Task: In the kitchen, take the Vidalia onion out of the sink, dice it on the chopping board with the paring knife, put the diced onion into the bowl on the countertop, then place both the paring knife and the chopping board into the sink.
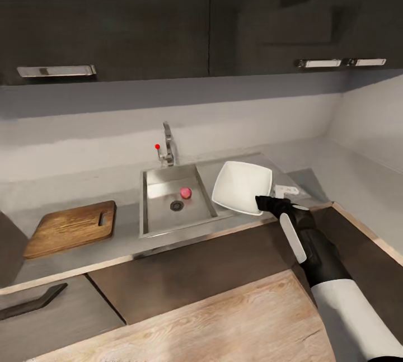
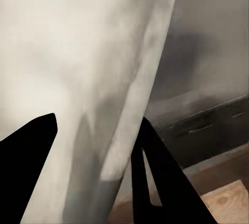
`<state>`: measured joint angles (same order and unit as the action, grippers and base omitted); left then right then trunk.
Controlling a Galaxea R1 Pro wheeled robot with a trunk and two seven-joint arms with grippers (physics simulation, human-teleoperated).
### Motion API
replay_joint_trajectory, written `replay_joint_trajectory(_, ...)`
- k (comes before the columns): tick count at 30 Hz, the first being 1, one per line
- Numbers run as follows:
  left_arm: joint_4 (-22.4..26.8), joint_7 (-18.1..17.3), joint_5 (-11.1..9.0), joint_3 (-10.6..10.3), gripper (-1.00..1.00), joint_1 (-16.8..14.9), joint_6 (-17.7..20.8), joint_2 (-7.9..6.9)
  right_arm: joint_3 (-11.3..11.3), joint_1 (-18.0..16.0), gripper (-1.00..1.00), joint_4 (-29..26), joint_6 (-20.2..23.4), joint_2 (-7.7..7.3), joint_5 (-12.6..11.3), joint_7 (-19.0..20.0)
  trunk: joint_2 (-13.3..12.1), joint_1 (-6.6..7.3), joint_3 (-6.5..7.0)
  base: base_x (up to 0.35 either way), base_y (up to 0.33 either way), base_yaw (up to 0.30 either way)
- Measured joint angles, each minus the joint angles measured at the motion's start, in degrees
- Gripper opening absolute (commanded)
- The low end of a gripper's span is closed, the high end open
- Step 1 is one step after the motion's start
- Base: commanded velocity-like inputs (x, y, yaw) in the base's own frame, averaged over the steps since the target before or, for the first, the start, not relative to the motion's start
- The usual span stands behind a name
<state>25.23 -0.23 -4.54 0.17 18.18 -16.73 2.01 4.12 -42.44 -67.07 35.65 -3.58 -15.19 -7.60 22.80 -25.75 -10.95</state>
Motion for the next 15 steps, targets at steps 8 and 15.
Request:
replay_joint_trajectory(8,-0.02,0.0,0.0,0.0,1.0,0.0,0.0,0.0,0.0,0.04,-1.0,0.0,0.02,-0.1,0.0,0.0,0.0,0.0,0.0,-0.001,0.231,0.245)
replay_joint_trajectory(15,-0.04,0.0,0.06,0.0,1.0,0.0,0.0,0.0,0.0,0.02,-1.0,0.0,0.02,-0.06,-0.02,0.0,0.0,0.0,0.0,0.0,0.233,0.162)
